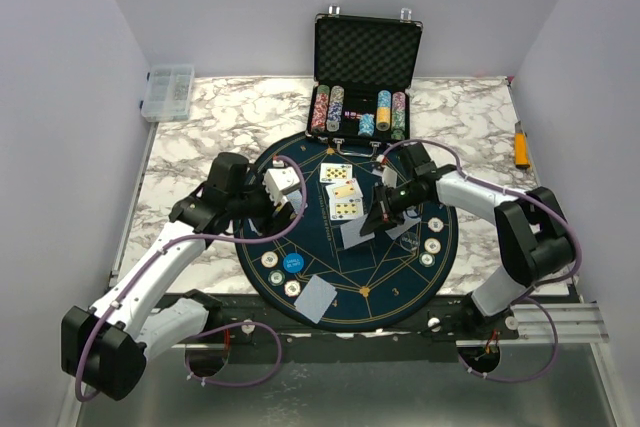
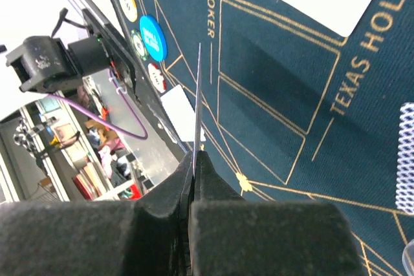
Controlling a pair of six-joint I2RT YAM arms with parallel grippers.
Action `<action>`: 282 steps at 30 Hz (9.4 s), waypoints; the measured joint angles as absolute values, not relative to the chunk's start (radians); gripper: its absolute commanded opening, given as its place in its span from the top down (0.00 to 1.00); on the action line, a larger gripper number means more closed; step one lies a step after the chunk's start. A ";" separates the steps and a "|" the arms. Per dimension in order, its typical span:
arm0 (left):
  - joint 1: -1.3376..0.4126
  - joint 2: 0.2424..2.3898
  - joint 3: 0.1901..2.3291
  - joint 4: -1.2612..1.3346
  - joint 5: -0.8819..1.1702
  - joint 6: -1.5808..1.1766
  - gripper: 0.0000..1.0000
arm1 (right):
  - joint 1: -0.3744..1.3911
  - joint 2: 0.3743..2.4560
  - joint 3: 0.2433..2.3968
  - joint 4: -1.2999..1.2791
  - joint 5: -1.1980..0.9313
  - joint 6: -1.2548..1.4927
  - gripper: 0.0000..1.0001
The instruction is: Distribute texas hold em gaming equipment
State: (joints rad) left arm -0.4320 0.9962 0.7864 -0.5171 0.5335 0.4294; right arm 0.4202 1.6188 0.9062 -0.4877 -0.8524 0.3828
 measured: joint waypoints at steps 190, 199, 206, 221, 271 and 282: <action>-0.586 1.140 0.886 -0.310 0.580 0.349 1.00 | 0.799 1.540 1.193 -0.382 -0.344 0.233 0.99; -0.593 1.172 0.905 -0.341 0.572 0.309 1.00 | 0.832 1.569 1.193 -0.383 -0.283 0.205 0.99; -0.589 1.156 0.884 -0.319 0.567 0.319 1.00 | 0.824 1.569 1.193 -0.432 -0.274 0.171 0.76; -0.576 1.046 0.760 -0.309 0.568 0.506 1.00 | 0.606 1.568 1.390 -0.572 -0.630 0.249 0.08; -0.521 0.982 0.844 -0.445 0.524 0.413 0.02 | 0.120 1.853 1.480 -0.902 -0.702 -0.051 0.99; -0.511 1.013 0.879 -0.479 0.504 0.399 0.02 | 0.113 2.102 1.678 -1.008 -0.670 -0.183 0.97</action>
State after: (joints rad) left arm -0.5114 1.0126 0.8791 -0.4793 0.5041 0.3992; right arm 0.1127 2.1021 1.6779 -1.0077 -0.6704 -0.1833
